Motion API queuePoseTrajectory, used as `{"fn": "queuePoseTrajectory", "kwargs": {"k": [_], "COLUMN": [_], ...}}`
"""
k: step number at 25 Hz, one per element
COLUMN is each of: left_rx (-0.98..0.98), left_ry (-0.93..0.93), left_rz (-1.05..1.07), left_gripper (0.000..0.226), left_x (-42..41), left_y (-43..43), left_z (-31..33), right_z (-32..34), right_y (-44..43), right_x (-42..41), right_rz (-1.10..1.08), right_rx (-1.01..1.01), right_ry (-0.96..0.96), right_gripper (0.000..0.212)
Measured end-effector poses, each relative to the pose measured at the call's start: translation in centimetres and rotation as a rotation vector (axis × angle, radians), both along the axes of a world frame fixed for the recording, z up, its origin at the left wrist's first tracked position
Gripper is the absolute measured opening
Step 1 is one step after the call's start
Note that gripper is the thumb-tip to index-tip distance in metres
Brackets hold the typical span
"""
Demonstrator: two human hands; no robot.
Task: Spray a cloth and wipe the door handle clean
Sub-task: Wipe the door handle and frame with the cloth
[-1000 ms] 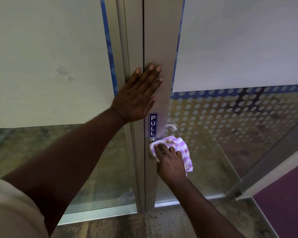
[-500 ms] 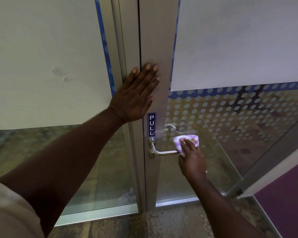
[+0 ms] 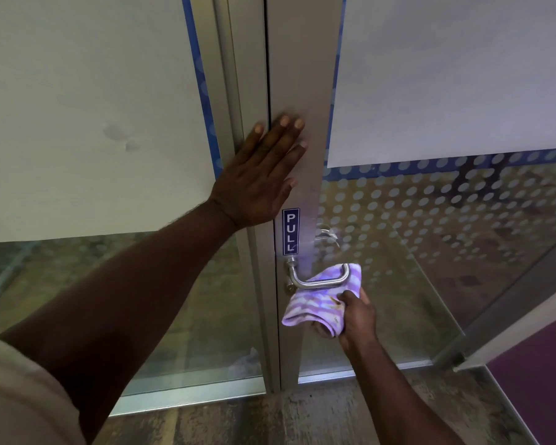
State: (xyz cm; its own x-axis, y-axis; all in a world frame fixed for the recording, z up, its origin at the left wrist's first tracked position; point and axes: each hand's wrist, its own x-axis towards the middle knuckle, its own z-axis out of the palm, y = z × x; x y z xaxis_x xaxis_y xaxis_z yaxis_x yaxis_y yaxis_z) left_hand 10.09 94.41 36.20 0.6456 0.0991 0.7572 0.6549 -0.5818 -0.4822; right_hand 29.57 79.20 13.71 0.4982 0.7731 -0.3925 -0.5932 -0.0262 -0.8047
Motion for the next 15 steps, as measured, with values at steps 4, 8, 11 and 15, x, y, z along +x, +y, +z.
{"fn": "queuePoseTrajectory", "kwargs": {"k": [4, 8, 11, 15], "left_rx": [-0.006, -0.016, -0.023, -0.02], "left_ry": [0.004, -0.006, -0.009, -0.005], "left_rz": [0.003, -0.01, -0.015, 0.001], "left_gripper": [0.059, 0.058, 0.058, 0.058], "left_x": [-0.1, 0.0, 0.0, 0.0], "left_y": [-0.1, -0.1, -0.1, 0.0], "left_z": [0.0, 0.1, 0.1, 0.0], "right_z": [-0.6, -0.8, -0.5, 0.3], "right_y": [-0.3, -0.2, 0.3, 0.8], "right_x": [-2.6, -4.7, -5.6, -6.2], "right_rz": [0.004, 0.076, 0.121, 0.164], "right_rx": [0.039, 0.031, 0.026, 0.052], "right_ry": [0.183, 0.253, 0.283, 0.326], "right_gripper": [0.044, 0.045, 0.049, 0.054]}}
